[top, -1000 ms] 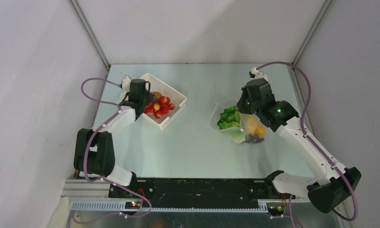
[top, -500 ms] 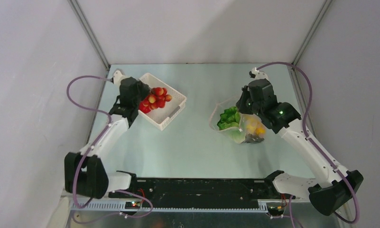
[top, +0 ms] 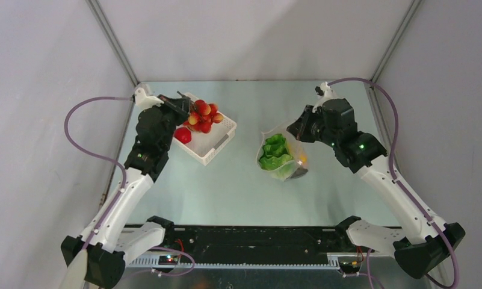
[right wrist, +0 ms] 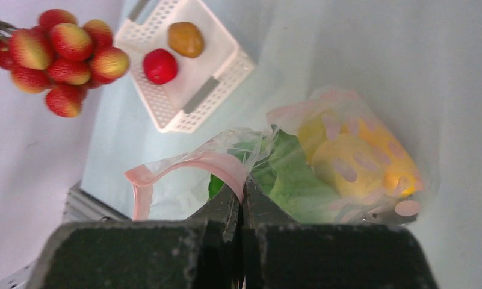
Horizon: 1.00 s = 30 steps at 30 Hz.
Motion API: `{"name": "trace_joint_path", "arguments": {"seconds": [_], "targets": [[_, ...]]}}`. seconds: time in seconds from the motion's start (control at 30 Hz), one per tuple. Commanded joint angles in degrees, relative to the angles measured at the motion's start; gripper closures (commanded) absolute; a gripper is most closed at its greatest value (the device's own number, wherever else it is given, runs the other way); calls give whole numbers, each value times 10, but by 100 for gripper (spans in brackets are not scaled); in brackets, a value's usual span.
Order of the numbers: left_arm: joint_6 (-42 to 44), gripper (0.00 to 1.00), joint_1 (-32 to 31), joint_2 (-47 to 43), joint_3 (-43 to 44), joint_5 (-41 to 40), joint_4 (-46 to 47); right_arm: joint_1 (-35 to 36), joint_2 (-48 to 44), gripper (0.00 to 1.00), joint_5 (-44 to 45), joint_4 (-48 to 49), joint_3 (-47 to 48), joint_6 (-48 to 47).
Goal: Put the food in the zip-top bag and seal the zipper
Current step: Place the fake fruit in the zipper food storage bag.
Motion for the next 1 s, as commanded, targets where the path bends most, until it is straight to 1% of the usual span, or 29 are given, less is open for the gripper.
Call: {"name": "trace_joint_path", "arguments": {"seconds": [0.0, 0.1, 0.27, 0.4, 0.47, 0.53, 0.57, 0.6, 0.63, 0.7, 0.87, 0.97], "targets": [[19, 100, -12, -35, 9, 35, 42, -1, -3, 100, -87, 91, 8, 38], [25, 100, -23, -45, 5, 56, 52, -6, 11, 100, -89, 80, 8, 50], [35, 100, -48, -44, 9, 95, 72, -19, 33, 99, 5, 23, 4, 55], [53, 100, -81, -32, 22, 117, 90, -31, 40, 96, 44, 0, -8, 44], [64, 100, -98, -24, 33, 126, 91, -32, 42, 92, 46, -2, -9, 19], [69, 100, -111, -18, 44, 132, 90, -33, 40, 84, 34, 0, -9, 5], [70, 100, -115, -15, 49, 134, 89, -33, 37, 74, 28, 0, -9, -12], [72, 100, -120, -15, 51, 136, 89, -33, 34, 70, 2, 1, -8, -22], [73, 100, -122, -14, 53, 137, 89, -33, 30, 64, -9, 0, -9, -39], [74, 100, -128, -15, 53, 137, 91, -31, 23, 58, -41, -11, -8, -63], [80, 100, -136, -16, 50, 125, 89, -10, 12, 55, -31, -82, -9, -97], [82, 100, -137, -15, 48, 118, 79, 23, 0, 58, -5, -104, -18, -104]]}}
